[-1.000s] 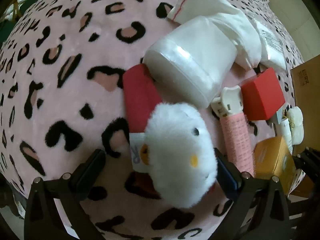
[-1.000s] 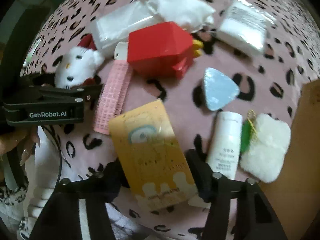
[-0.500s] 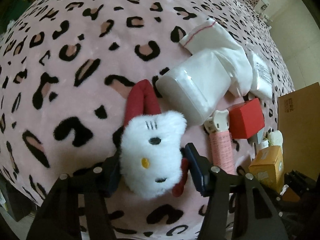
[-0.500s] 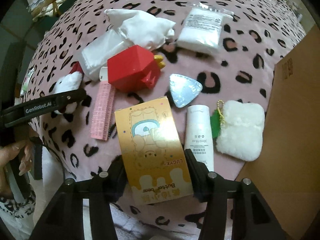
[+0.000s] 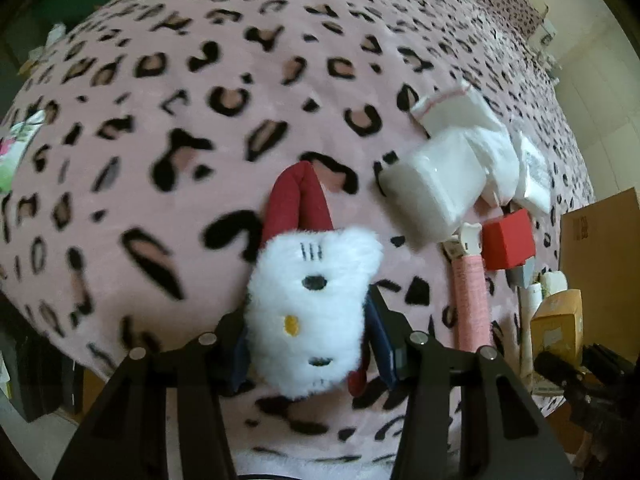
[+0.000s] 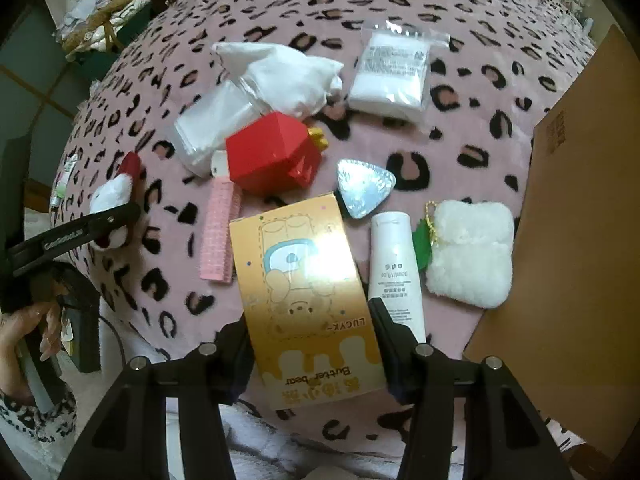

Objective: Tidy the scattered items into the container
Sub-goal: 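Lift the plush with the left tool while the right tool carries the yellow box, then drop the plush into the cardboard box with the left tool while the right tool releases the yellow box, then withdraw both tools from the cardboard box back toward the remaining items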

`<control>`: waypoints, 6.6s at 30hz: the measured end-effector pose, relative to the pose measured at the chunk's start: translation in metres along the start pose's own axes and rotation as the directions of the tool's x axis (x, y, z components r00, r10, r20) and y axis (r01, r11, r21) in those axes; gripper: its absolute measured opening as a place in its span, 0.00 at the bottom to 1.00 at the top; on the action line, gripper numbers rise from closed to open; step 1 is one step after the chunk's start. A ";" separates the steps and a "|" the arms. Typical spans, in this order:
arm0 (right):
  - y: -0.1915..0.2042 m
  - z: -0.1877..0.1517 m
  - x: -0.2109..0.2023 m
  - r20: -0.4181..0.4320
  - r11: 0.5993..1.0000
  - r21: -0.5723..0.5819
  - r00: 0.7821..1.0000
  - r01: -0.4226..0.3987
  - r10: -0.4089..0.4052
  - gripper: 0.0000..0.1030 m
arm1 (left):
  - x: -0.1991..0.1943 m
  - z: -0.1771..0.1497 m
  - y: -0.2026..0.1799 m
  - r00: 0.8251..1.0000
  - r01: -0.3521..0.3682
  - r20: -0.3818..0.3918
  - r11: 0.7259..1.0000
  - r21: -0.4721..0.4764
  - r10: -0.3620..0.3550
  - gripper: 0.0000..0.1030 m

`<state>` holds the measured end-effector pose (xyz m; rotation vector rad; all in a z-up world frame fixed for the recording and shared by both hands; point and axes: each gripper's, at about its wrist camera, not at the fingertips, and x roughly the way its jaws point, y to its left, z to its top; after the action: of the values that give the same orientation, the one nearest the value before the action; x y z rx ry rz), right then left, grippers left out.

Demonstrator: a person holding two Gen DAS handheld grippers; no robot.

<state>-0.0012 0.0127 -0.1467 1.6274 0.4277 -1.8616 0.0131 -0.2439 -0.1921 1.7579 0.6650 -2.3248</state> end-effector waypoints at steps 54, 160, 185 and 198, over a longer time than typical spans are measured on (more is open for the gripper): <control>-0.090 -0.039 -0.191 0.392 0.986 0.152 0.920 -0.074 0.009 0.51 | -0.154 -0.065 -0.258 0.977 0.088 0.121 0.850 0.520 -0.175 0.50; -0.217 -0.036 -0.155 0.242 0.936 0.348 0.969 -0.049 -0.039 0.55 | -0.081 -0.074 -0.395 0.991 0.080 0.025 0.736 0.672 -0.131 0.81; -0.157 -0.025 -0.179 0.260 0.961 0.276 0.963 0.001 -0.076 0.57 | -0.103 -0.038 -0.293 0.990 0.013 0.115 0.863 0.506 -0.083 0.86; -0.054 0.000 -0.159 0.197 0.995 0.094 0.980 -0.034 0.014 0.57 | -0.098 -0.016 -0.155 0.991 -0.057 0.134 0.955 0.290 0.018 0.86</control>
<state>-0.0283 0.0913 -0.0013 1.4840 0.2350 -2.0291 -0.0021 -0.1134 -0.0638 1.6888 0.2734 -2.5936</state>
